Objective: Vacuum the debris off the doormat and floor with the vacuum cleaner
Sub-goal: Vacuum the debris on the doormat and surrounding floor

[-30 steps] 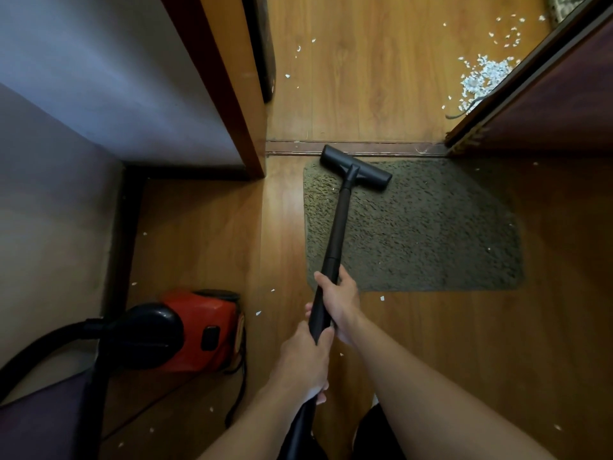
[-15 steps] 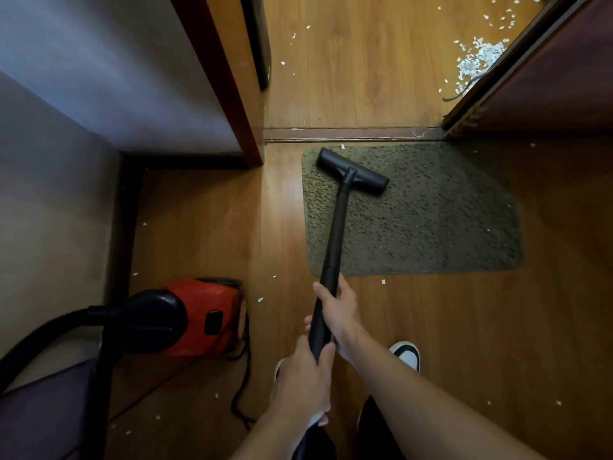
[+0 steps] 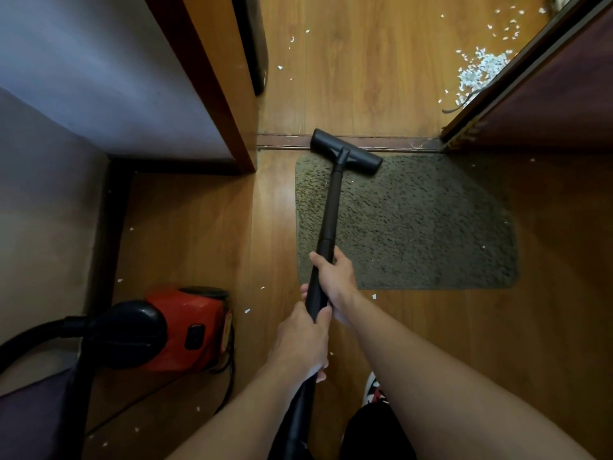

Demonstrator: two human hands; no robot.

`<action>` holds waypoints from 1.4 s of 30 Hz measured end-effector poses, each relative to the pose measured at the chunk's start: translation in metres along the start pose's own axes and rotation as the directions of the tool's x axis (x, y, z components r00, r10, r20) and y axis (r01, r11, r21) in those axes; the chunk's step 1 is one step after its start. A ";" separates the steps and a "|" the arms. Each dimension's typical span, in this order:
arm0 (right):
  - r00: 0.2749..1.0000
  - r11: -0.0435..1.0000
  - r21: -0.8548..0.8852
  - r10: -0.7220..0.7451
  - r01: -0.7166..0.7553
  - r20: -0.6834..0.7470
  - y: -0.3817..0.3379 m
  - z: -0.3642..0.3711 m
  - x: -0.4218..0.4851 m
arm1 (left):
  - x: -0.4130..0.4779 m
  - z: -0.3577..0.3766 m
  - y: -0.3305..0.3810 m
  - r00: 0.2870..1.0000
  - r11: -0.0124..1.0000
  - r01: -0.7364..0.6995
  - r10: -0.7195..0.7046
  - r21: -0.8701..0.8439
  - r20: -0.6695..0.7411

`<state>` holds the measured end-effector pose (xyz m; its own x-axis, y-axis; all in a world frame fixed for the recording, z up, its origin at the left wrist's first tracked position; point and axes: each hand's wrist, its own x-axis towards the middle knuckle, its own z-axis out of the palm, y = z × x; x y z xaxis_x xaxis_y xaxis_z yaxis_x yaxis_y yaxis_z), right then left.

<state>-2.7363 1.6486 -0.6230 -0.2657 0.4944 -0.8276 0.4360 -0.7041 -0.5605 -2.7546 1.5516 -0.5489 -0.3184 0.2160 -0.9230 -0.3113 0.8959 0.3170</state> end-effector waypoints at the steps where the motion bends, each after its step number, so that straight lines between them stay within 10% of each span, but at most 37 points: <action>1: 1.000 1.000 -0.001 -0.002 0.002 0.000 -0.001 0.000 0.001 | 0.001 0.001 0.002 1.000 1.000 0.002 -0.002 0.008 -0.005; 42: 0.995 0.998 -0.007 0.059 -0.059 0.086 0.045 0.025 -0.047 | -0.040 -0.028 -0.048 1.000 0.988 0.028 -0.027 0.150 -0.004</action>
<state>-2.7255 1.5810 -0.6101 -0.3126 0.4063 -0.8586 0.4568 -0.7282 -0.5109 -2.7517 1.4895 -0.5212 -0.3133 0.1897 -0.9305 -0.1823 0.9496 0.2550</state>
